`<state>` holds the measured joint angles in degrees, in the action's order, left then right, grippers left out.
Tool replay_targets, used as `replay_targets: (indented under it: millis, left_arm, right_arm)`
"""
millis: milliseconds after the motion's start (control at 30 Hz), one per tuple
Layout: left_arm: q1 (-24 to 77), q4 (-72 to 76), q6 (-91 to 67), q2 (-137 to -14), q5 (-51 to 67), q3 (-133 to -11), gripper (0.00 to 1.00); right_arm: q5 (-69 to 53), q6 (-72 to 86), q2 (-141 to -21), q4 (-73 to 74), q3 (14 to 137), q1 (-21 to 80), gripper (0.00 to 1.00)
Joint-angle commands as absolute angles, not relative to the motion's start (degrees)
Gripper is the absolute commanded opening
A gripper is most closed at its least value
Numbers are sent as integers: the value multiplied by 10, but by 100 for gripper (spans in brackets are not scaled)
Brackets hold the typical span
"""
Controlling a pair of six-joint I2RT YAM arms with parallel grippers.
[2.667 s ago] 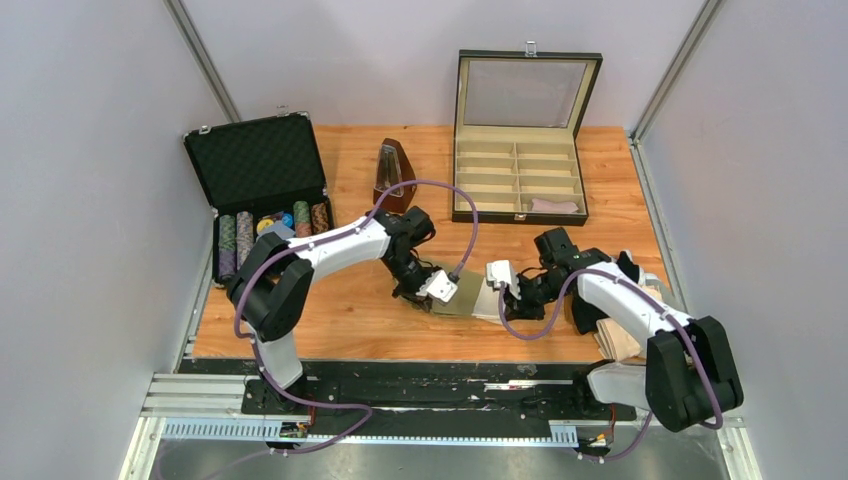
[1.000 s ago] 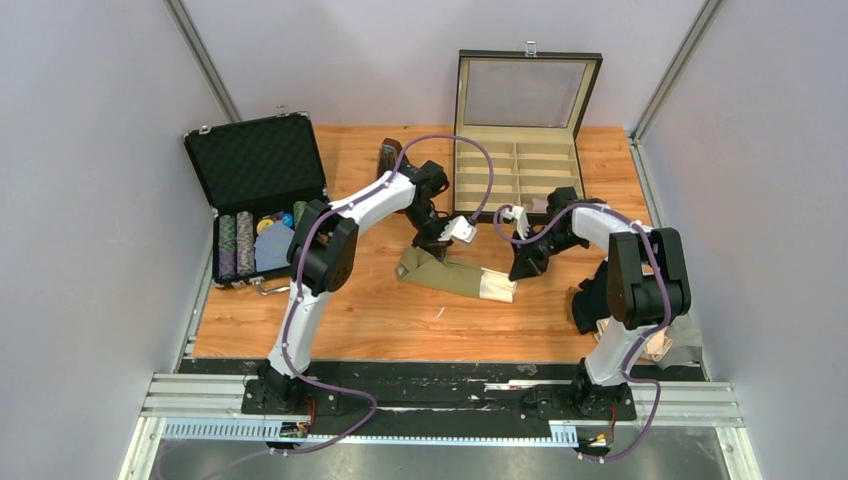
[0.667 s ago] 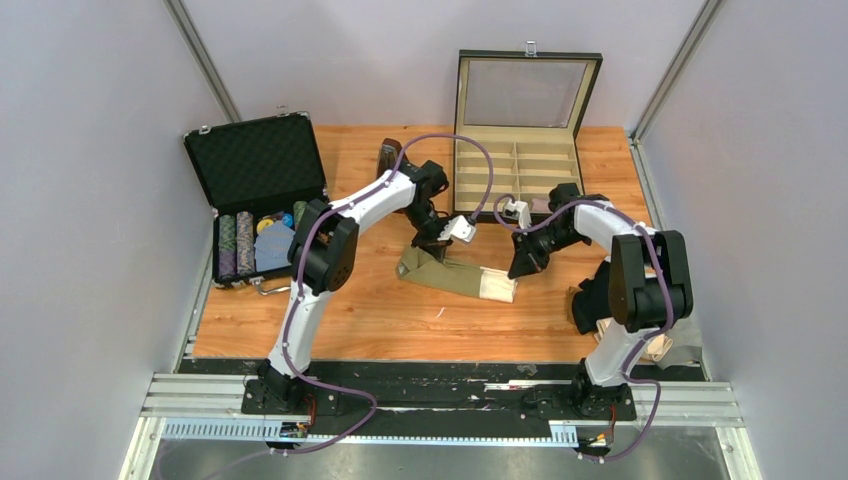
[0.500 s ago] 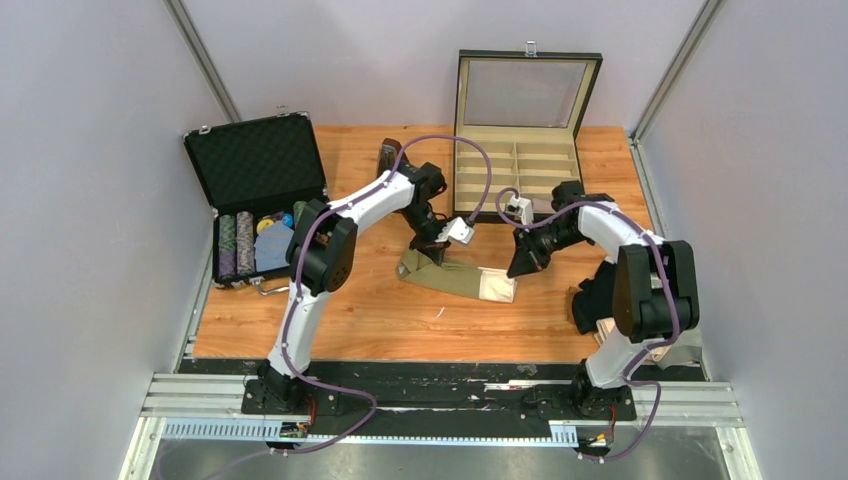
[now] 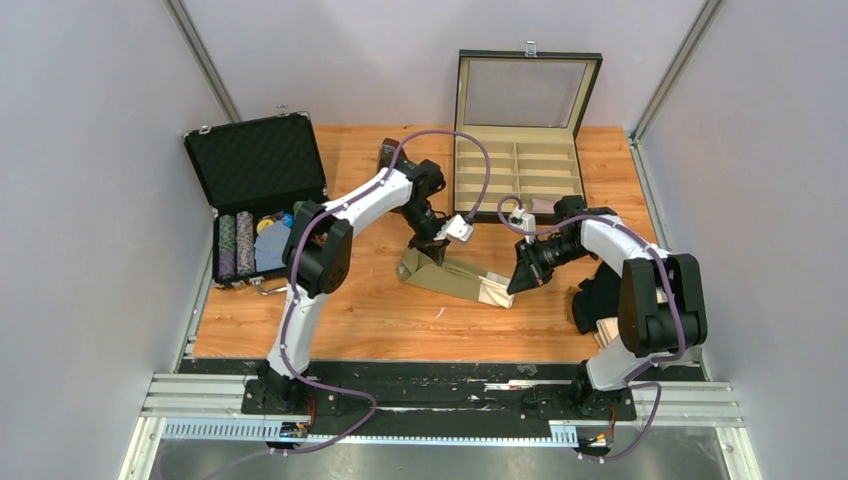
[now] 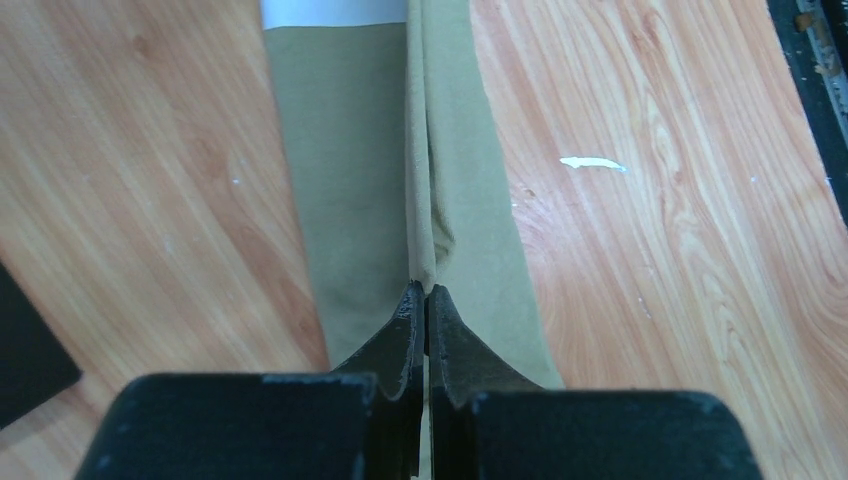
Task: Roll the underwear
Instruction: Fold the underwear at the center of the board.
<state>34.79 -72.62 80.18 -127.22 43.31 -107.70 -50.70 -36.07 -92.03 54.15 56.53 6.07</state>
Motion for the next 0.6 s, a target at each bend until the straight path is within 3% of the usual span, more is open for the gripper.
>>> replay_targets:
  millis: [0,567]
  left_arm:
    - [345,-746,802,-1296,425,-1127,0]
    - [349,-712,769,-1354,404,-1184,0]
  right_arm:
    - [-518,-342,-927,532,565,40,0]
    - [-489,-311,-1037,490,607,-12,0]
